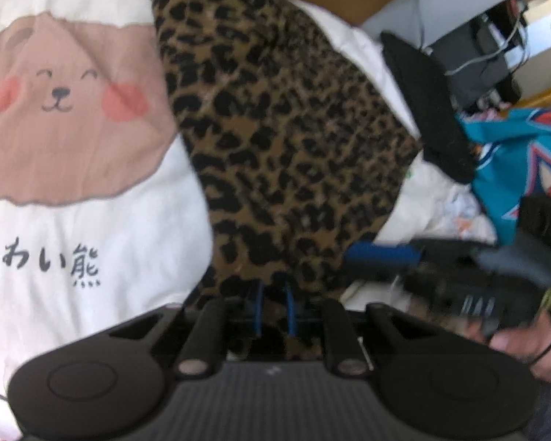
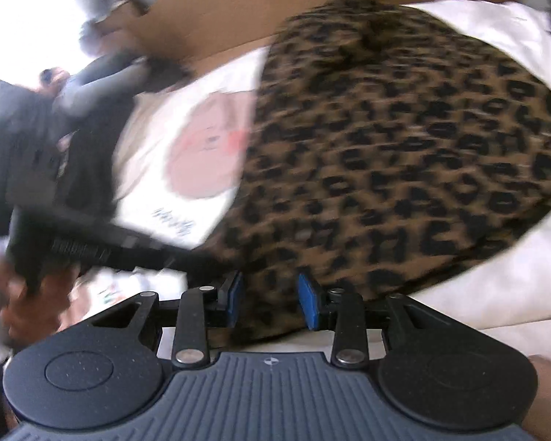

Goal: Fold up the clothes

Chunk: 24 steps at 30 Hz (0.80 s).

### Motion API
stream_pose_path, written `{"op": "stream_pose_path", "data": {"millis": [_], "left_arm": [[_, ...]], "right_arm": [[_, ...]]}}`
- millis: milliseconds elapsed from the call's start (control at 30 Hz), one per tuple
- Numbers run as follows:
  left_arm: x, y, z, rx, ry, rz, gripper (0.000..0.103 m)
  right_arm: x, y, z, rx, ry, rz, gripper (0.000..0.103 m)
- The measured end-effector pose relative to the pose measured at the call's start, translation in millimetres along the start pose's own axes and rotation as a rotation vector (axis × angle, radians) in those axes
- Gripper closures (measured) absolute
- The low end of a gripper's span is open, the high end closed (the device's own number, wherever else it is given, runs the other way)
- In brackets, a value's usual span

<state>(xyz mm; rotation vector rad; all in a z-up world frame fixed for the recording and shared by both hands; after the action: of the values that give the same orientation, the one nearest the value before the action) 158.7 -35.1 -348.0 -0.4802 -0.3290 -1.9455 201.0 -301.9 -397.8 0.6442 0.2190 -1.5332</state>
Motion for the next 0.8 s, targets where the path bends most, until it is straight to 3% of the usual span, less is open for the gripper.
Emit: {"op": "stream_pose_path", "data": {"millis": [100, 133, 233, 367, 467, 500, 533, 800], "left_arm": [[-5, -5, -8, -0.034, 0.072, -0.012, 0.095], [-7, -6, -8, -0.039, 0.079, -0.008, 0.099], [-12, -10, -6, -0.049, 0.093, 0.005, 0.1], [-14, -9, 16, 0.0, 0.098, 0.023, 0.098], [-23, -8, 31, 0.063, 0.094, 0.06, 0.079], [-27, -8, 34, 0.08, 0.09, 0.076, 0.066], [-29, -6, 31, 0.076, 0.075, 0.084, 0.06], [-42, -1, 5, 0.056, -0.069, 0.132, 0.061]], "right_arm": [[19, 2, -2, 0.002, -0.041, -0.032, 0.067], [23, 2, -3, 0.0, -0.051, -0.04, 0.068], [31, 3, -3, 0.006, -0.082, -0.048, 0.074], [38, 1, 6, 0.024, -0.113, -0.07, 0.073], [43, -2, 15, 0.044, -0.115, -0.093, 0.073], [45, -3, 17, 0.051, -0.112, -0.104, 0.073], [47, -4, 18, 0.054, -0.112, -0.113, 0.072], [55, -7, 25, 0.075, -0.102, -0.145, 0.072]]}}
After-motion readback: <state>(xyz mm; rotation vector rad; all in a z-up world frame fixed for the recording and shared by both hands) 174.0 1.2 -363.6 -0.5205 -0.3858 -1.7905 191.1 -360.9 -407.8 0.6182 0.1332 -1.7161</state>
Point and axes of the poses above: each gripper's, at about its wrist camera, not at the fingertips, and z roughly against the way its jaws point, x to its right, y to its top, the point moved 1 cm from there along -z, roughly the way its jaws point, and after that the axes turned 12 degrees about -x, right-handed, at the moved point
